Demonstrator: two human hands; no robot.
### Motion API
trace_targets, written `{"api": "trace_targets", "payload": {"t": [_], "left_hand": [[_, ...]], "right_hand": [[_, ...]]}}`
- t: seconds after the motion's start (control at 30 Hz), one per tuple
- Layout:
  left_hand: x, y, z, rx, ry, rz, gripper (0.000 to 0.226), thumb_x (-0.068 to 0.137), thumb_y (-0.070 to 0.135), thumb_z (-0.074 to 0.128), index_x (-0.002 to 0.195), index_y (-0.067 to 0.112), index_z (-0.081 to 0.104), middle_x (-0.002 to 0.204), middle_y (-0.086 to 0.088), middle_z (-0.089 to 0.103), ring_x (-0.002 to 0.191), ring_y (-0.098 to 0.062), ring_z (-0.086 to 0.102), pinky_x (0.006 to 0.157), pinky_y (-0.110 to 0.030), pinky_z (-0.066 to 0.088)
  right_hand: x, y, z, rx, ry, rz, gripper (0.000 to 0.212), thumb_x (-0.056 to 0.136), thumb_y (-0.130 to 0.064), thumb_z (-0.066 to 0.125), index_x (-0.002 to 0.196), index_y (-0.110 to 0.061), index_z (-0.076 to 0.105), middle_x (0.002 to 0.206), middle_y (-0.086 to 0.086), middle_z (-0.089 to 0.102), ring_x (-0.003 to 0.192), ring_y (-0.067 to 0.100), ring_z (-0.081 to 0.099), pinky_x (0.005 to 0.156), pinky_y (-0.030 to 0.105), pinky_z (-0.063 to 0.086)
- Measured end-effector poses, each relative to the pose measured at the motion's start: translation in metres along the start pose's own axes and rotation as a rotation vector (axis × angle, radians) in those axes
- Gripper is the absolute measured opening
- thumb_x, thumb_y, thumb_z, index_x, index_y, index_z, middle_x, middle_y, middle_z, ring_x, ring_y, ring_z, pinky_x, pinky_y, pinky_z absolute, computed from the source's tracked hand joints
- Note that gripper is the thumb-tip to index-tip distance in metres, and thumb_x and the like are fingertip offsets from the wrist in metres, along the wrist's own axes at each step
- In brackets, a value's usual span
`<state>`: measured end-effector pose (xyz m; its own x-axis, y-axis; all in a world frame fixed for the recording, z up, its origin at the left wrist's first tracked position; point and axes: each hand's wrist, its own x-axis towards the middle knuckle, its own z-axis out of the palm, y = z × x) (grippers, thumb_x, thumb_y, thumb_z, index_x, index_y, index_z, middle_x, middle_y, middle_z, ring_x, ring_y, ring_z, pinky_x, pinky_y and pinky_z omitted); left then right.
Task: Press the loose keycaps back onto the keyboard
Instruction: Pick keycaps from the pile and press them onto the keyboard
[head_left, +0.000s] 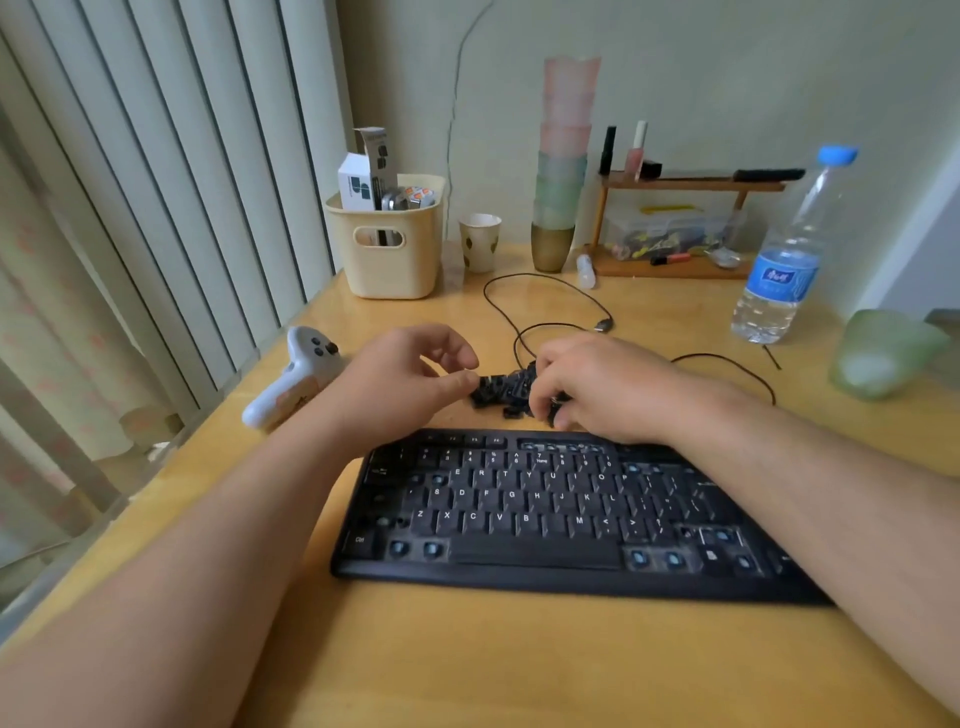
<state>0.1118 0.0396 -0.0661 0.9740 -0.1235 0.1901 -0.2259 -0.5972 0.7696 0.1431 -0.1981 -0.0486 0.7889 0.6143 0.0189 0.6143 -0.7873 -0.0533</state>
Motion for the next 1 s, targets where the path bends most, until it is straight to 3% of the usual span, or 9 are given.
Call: {"api": "trace_targets", "payload": {"t": [0.13,0.23,0.37,0.5,0.57,0.63,0.7,0.87,1.0], "left_hand": [[-0.005,0.008,-0.001,0.036,-0.001,0.045,0.005,0.094,0.036,0.074,0.096,0.035,0.07,0.095,0.014,0.068,0.08,-0.001,0.061,0.071,-0.023,0.048],[-0.008,0.017,0.0,-0.03,-0.036,0.076,0.007,0.094,0.035,0.075,0.1,0.032,0.072,0.092,0.011,0.073,0.083,-0.002,0.064,0.076,-0.02,0.052],[-0.014,0.026,0.001,-0.224,-0.146,0.086,0.012,0.096,0.026,0.073,0.105,0.019,0.074,0.095,-0.001,0.079,0.095,-0.021,0.073,0.091,-0.028,0.057],[-0.013,0.025,0.001,-0.316,-0.168,0.075,0.014,0.096,0.022,0.072,0.107,0.014,0.075,0.096,-0.004,0.079,0.09,-0.02,0.071,0.093,-0.037,0.057],[-0.013,0.025,0.002,-0.349,-0.17,0.067,0.017,0.095,0.025,0.072,0.107,0.013,0.076,0.094,-0.003,0.079,0.087,-0.016,0.068,0.094,-0.038,0.057],[-0.014,0.027,0.006,-0.379,-0.185,0.063,0.02,0.093,0.027,0.072,0.106,0.012,0.075,0.092,-0.001,0.079,0.085,-0.009,0.068,0.089,-0.032,0.059],[-0.014,0.029,0.01,-0.377,-0.195,0.065,0.02,0.092,0.027,0.074,0.105,0.011,0.075,0.091,-0.001,0.079,0.084,-0.006,0.069,0.083,-0.025,0.055],[-0.015,0.036,0.018,-0.36,-0.173,0.078,0.013,0.097,0.018,0.072,0.102,0.007,0.073,0.089,-0.004,0.079,0.079,-0.008,0.068,0.077,-0.02,0.054],[-0.019,0.038,0.019,-0.261,-0.18,0.082,0.009,0.097,0.02,0.072,0.102,0.013,0.074,0.094,0.0,0.08,0.093,-0.017,0.074,0.09,-0.029,0.058]], "right_hand": [[0.0,-0.004,-0.008,0.006,-0.027,0.0,0.015,0.089,-0.022,0.08,0.094,-0.034,0.071,0.097,-0.019,0.059,0.101,0.009,0.054,0.088,0.037,0.051],[-0.006,-0.009,-0.021,0.284,0.087,0.064,0.015,0.09,-0.023,0.079,0.089,-0.037,0.072,0.09,-0.021,0.069,0.091,-0.002,0.062,0.084,0.029,0.05],[-0.017,-0.022,-0.025,0.616,0.251,0.091,0.022,0.091,-0.02,0.078,0.089,-0.041,0.078,0.088,-0.019,0.075,0.086,-0.001,0.067,0.083,0.028,0.053],[-0.021,-0.028,-0.013,0.825,0.323,0.121,0.027,0.094,-0.01,0.074,0.09,-0.036,0.08,0.078,-0.008,0.075,0.069,0.009,0.063,0.078,0.047,0.061],[-0.023,-0.029,-0.006,0.886,0.385,0.135,0.029,0.093,-0.008,0.073,0.093,-0.036,0.082,0.083,0.0,0.076,0.074,0.02,0.066,0.083,0.053,0.061],[-0.027,-0.029,0.0,0.932,0.457,0.148,0.026,0.092,-0.01,0.076,0.098,-0.035,0.081,0.088,-0.001,0.076,0.086,0.023,0.07,0.087,0.049,0.06],[-0.031,-0.031,0.006,0.934,0.524,0.176,0.025,0.09,-0.013,0.079,0.1,-0.035,0.076,0.087,-0.007,0.075,0.085,0.016,0.071,0.088,0.042,0.06],[-0.041,-0.034,0.009,0.709,0.619,0.202,0.02,0.087,-0.018,0.081,0.081,-0.036,0.073,0.081,-0.018,0.072,0.077,0.004,0.067,0.072,0.02,0.056],[-0.045,-0.035,0.009,0.621,0.612,0.137,0.023,0.089,-0.014,0.079,0.084,-0.037,0.079,0.083,-0.021,0.069,0.087,-0.003,0.063,0.073,0.006,0.044]]}}
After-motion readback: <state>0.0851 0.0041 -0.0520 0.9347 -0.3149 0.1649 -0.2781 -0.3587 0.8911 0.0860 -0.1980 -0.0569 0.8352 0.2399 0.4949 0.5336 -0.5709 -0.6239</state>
